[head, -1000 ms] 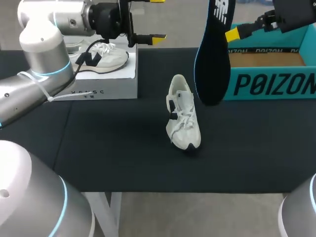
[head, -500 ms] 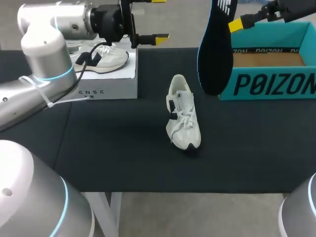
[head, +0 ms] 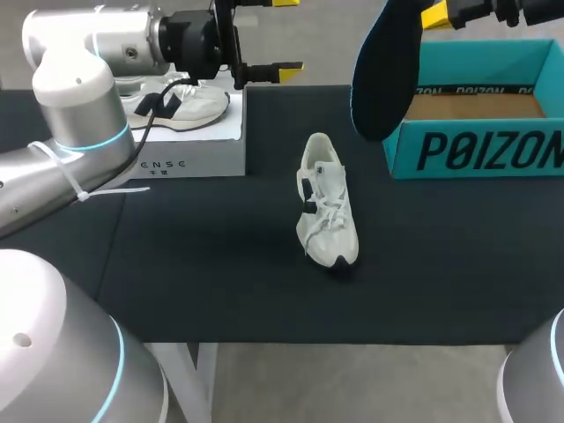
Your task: Take the shoe out of the shoebox, open the shoe tongue, remove and reinsert the insole, then place the shoe into the shoebox
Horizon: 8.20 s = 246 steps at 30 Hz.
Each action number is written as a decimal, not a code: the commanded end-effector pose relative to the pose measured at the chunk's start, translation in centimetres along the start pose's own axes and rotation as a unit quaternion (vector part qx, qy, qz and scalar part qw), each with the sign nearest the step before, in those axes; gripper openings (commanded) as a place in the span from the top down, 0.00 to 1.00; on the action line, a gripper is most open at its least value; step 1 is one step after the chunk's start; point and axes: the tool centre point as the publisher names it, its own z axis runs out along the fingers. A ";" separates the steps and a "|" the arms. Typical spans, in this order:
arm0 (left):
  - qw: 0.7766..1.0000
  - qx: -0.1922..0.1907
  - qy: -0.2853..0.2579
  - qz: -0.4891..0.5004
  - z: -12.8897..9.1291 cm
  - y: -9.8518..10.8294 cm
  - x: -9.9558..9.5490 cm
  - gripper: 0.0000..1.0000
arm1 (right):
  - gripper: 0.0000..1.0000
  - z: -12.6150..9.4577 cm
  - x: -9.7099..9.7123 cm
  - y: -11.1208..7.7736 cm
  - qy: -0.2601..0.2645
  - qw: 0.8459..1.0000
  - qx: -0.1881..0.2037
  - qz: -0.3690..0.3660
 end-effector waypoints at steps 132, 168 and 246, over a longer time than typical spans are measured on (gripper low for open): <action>1.000 -0.004 0.000 0.006 -0.6 0.5 0.0 0.00 | 1.00 12.0 -3.1 5.8 0.022 0.891 0.230 0.391; 0.992 -0.004 0.011 0.123 1.4 2.0 1.1 0.30 | 1.00 12.2 -2.6 4.8 0.044 0.891 0.252 0.376; 0.999 -0.015 0.031 -0.033 3.0 -0.3 0.6 1.00 | 0.00 -1.2 -5.4 3.5 -0.098 0.942 0.052 0.316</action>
